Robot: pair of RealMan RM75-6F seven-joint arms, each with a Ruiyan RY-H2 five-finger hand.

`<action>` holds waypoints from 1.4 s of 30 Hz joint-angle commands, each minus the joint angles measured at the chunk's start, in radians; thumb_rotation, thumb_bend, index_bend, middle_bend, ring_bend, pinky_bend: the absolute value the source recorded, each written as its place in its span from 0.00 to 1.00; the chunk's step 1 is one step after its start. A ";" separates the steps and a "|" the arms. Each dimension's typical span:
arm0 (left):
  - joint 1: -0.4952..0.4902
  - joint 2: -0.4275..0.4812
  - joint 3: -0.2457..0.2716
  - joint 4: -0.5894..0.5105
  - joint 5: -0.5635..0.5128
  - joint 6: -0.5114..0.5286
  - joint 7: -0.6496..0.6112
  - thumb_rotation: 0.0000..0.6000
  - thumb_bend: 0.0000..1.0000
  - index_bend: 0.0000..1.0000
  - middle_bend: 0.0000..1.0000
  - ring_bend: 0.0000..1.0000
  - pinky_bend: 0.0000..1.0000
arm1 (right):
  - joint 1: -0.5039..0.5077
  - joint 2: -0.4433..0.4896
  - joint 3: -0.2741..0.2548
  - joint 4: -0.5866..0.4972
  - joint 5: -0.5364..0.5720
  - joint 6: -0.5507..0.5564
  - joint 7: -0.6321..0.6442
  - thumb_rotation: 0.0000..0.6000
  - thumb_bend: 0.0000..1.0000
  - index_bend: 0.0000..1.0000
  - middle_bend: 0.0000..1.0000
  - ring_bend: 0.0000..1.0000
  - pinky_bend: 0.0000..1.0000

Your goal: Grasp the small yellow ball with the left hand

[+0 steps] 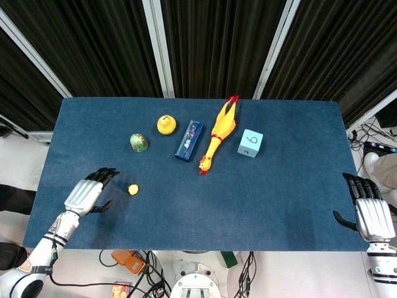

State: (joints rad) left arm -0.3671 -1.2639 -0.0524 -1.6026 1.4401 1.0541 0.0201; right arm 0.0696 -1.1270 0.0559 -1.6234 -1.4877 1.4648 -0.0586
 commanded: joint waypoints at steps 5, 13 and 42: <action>-0.041 -0.043 -0.007 0.067 -0.031 -0.054 -0.042 1.00 0.29 0.16 0.08 0.05 0.18 | 0.002 0.002 0.000 -0.002 0.003 -0.006 -0.001 1.00 0.32 0.12 0.17 0.16 0.14; -0.068 -0.072 -0.007 0.115 -0.038 -0.072 -0.069 1.00 0.28 0.20 0.08 0.05 0.18 | 0.005 0.003 0.001 -0.004 0.007 -0.013 -0.001 1.00 0.32 0.12 0.17 0.16 0.14; -0.151 -0.191 -0.011 0.219 -0.069 -0.128 -0.063 1.00 0.24 0.36 0.08 0.05 0.18 | 0.010 0.004 0.001 -0.005 0.008 -0.020 -0.003 1.00 0.32 0.12 0.18 0.16 0.14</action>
State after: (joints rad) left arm -0.5165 -1.4540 -0.0633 -1.3854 1.3726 0.9282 -0.0440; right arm 0.0797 -1.1226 0.0565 -1.6280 -1.4795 1.4448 -0.0615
